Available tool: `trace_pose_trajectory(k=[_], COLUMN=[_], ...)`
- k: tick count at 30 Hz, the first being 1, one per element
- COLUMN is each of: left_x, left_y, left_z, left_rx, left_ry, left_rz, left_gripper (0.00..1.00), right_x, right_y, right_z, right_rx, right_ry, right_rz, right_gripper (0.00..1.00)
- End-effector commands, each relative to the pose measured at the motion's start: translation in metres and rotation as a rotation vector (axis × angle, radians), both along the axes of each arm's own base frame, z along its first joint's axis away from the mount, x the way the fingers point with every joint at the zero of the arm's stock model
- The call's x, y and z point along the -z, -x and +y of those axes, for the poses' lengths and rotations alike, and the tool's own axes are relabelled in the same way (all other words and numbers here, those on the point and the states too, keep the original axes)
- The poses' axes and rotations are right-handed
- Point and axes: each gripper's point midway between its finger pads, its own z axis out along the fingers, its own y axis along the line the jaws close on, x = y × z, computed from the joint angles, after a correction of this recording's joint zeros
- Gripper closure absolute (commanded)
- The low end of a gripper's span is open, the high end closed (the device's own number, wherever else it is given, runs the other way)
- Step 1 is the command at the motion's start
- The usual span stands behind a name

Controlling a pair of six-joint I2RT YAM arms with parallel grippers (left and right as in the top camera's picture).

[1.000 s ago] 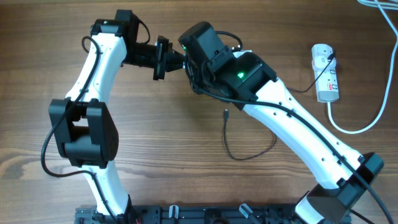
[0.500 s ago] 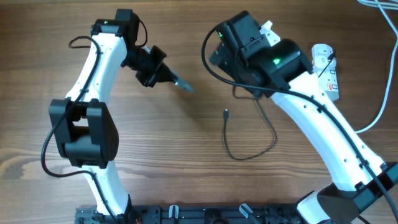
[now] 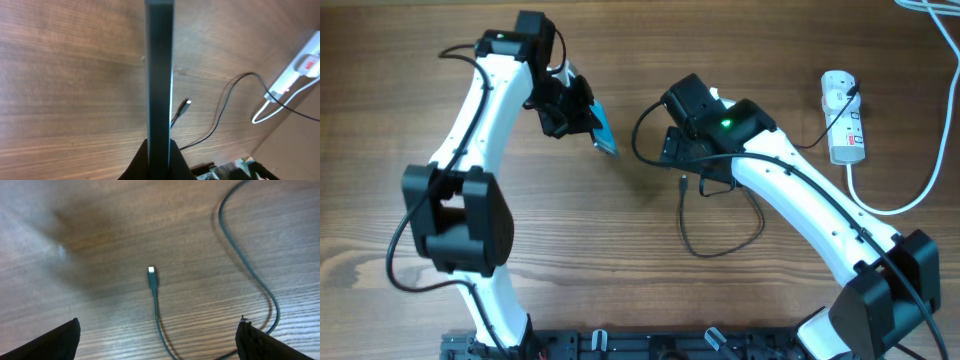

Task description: Plug charger to phone and switch on socket

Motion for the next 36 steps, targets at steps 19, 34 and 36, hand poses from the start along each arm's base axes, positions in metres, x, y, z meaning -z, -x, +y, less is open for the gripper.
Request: trace_pose_trajectory(k=[19,34,36], left_x=[-0.035,-0.035,-0.035], left_y=[-0.009,-0.009,-0.009], left_z=[0.09,0.09,0.09], left_rx=[-0.1,-0.099,-0.1], left_ry=[-0.268,-0.269,-0.269], left_rz=[-0.154,-0.154,-0.154], left_gripper=[0.96,0.96,0.96], right_x=[0.008,0.081,0.089], right_y=[-0.005,0.0,0.0], right_z=[0.027,0.033,0.033], right_rx=[-0.055,-0.059,-0.058], right_ry=[-0.122,-0.059,-0.05], right_rz=[0.01,0.188,0.197], right_gripper=[0.0,0.05,0.1])
